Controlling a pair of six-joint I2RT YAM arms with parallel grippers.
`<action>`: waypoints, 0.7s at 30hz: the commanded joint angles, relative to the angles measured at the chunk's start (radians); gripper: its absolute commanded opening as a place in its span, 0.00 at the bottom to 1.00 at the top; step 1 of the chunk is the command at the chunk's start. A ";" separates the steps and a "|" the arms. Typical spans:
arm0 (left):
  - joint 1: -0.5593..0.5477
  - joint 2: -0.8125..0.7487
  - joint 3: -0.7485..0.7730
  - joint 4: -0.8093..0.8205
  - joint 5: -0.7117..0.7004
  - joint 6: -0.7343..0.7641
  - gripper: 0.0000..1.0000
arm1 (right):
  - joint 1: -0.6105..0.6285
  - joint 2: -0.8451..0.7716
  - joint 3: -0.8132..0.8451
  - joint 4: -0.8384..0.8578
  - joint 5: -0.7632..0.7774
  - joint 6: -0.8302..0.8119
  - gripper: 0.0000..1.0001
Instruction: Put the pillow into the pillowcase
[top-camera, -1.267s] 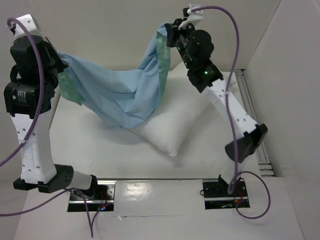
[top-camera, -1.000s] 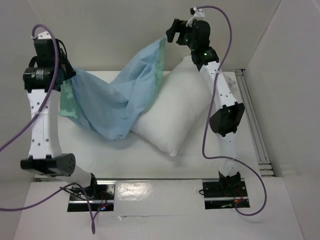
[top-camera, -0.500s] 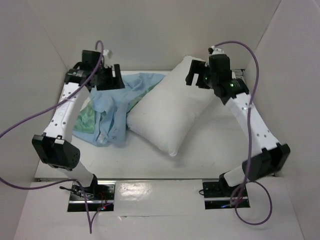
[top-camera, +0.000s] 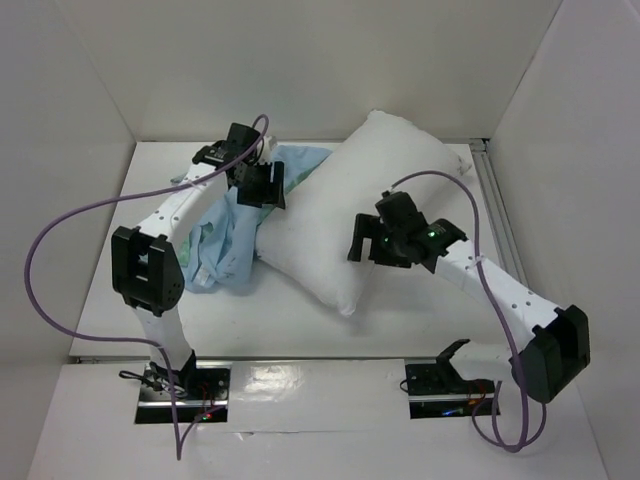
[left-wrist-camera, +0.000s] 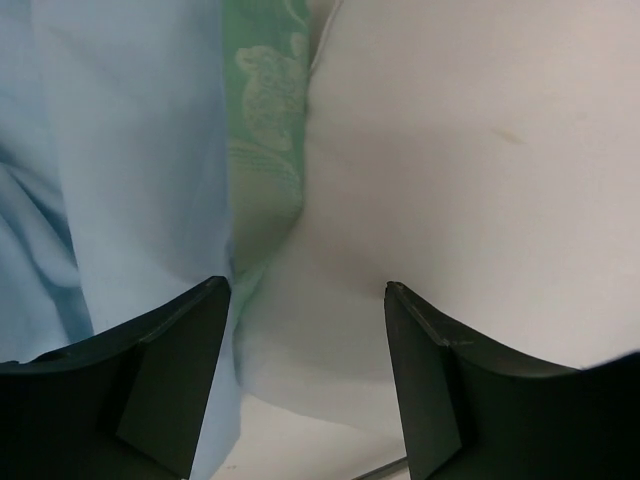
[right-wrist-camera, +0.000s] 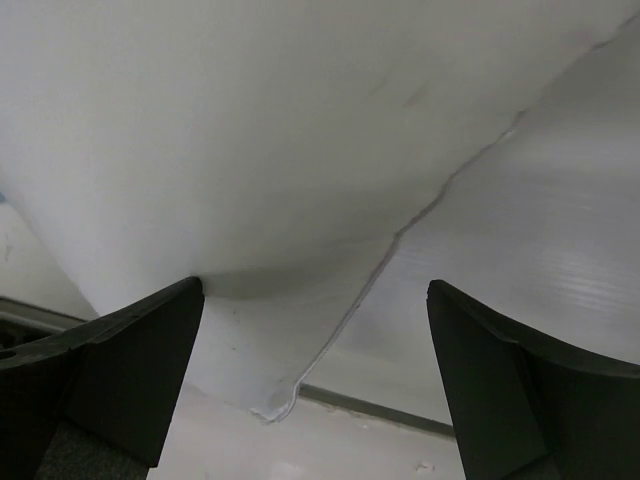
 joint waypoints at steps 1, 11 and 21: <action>-0.053 -0.092 0.007 0.032 -0.051 -0.052 0.76 | -0.117 -0.065 0.112 -0.006 0.125 -0.026 1.00; -0.170 -0.016 0.048 0.054 -0.091 -0.053 0.80 | -0.550 0.117 0.123 0.179 -0.279 -0.070 1.00; -0.433 0.078 0.035 0.178 0.273 -0.142 0.71 | -0.630 0.062 0.242 -0.017 -0.109 -0.159 1.00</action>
